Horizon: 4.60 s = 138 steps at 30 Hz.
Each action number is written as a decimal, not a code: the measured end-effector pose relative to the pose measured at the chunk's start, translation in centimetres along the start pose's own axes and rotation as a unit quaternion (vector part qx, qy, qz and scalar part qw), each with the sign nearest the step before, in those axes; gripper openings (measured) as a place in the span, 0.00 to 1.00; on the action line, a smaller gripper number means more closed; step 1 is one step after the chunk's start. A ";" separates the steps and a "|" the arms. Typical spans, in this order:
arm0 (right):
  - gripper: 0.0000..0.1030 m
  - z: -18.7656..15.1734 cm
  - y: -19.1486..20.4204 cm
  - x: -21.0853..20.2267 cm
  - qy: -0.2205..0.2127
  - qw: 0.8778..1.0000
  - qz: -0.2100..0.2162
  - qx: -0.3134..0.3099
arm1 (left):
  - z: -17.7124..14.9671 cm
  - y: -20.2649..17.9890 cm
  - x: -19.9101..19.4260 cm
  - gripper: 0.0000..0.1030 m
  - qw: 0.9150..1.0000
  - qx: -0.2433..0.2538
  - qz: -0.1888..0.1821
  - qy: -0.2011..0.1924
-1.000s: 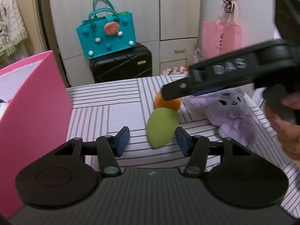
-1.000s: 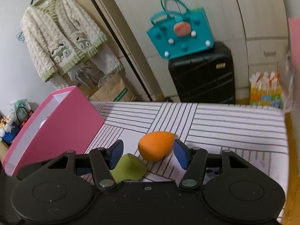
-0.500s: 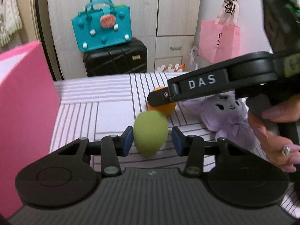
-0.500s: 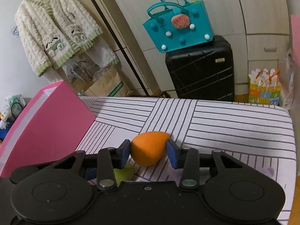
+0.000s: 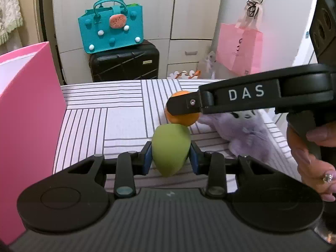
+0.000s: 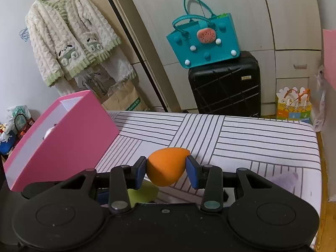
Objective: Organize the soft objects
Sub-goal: 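Lift both sponges and carry them over the pink box with both tools, then lower both sponges into the box and open both tools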
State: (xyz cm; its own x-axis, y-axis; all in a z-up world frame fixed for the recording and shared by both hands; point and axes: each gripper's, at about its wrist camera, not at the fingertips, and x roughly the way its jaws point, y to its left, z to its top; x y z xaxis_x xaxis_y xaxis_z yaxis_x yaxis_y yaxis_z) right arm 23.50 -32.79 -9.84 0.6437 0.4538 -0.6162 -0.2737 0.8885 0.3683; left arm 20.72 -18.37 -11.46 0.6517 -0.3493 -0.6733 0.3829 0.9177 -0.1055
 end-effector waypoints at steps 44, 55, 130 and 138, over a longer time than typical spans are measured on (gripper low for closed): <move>0.45 -9.7 9.1 -11.1 0.042 0.995 -0.056 -0.067 | -4.7 1.7 -13.9 0.34 0.985 0.082 -0.117 0.095; 0.45 -11.4 11.5 -12.4 0.057 0.995 -0.050 -0.065 | -5.1 2.5 -16.9 0.34 0.979 0.101 -0.130 0.120; 0.56 6.4 23.9 6.4 0.036 0.988 -0.063 -0.135 | 6.0 25.3 -12.5 0.49 0.998 0.035 0.053 0.021; 0.58 4.7 24.7 2.1 0.037 0.990 -0.038 -0.134 | 5.2 23.9 -15.6 0.56 0.998 0.045 0.041 0.022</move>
State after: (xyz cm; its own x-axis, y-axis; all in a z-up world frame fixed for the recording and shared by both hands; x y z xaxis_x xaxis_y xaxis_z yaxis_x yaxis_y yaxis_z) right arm 21.49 -10.22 1.21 0.6182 0.3804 -0.6878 -0.4127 0.9019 0.1279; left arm 23.07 8.00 0.32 0.6548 -0.2638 -0.7083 0.3878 0.9216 0.0152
